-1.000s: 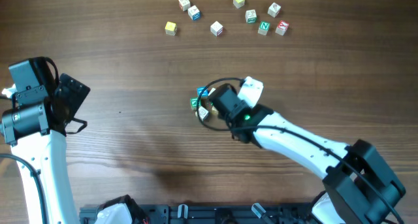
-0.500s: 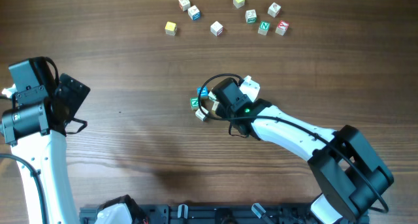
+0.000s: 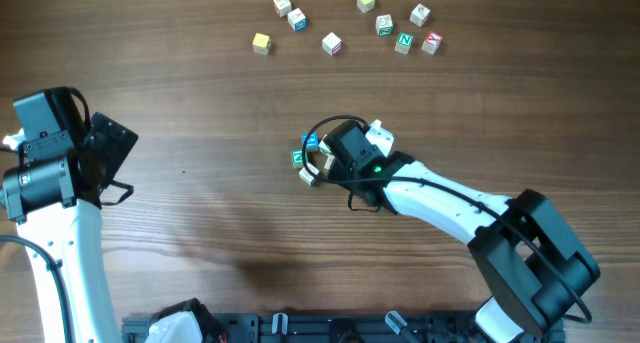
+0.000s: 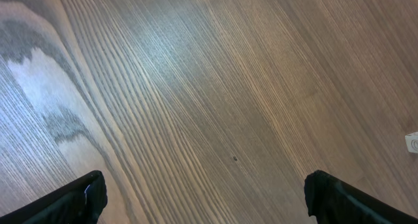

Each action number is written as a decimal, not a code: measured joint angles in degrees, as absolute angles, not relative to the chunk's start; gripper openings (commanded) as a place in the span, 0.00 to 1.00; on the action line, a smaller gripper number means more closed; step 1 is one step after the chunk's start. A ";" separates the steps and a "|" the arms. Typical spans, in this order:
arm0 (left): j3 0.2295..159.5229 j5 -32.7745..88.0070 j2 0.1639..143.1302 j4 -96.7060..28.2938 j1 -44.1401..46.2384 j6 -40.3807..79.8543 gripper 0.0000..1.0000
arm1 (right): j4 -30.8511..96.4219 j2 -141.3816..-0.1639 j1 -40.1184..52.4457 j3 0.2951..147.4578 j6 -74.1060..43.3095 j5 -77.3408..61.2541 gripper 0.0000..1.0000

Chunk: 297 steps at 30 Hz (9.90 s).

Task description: Form a circle

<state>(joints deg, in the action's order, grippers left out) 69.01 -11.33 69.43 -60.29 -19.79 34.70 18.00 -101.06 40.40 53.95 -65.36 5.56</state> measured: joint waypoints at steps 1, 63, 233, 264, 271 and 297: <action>69.01 -11.33 69.43 -60.29 -19.79 34.70 1.00 | 18.00 -101.06 40.40 53.95 -65.36 5.28 0.05; 69.01 -11.33 69.43 -60.31 -19.79 34.70 1.00 | 18.94 -99.00 46.46 53.76 -56.84 -0.64 0.04; 69.01 -11.33 69.43 -60.31 -19.79 34.70 1.00 | 15.84 -101.19 41.30 53.65 -61.69 4.95 0.05; 69.01 -11.33 69.43 -60.29 -19.79 34.70 1.00 | 15.59 -98.26 48.07 53.65 -58.37 0.21 0.05; 69.01 -11.33 69.43 -60.29 -19.79 34.70 1.00 | 13.61 -98.56 49.19 53.65 -56.29 0.05 0.04; 69.01 -11.33 69.43 -60.29 -19.79 34.70 1.00 | 10.66 -101.65 49.21 53.65 -55.16 0.08 0.05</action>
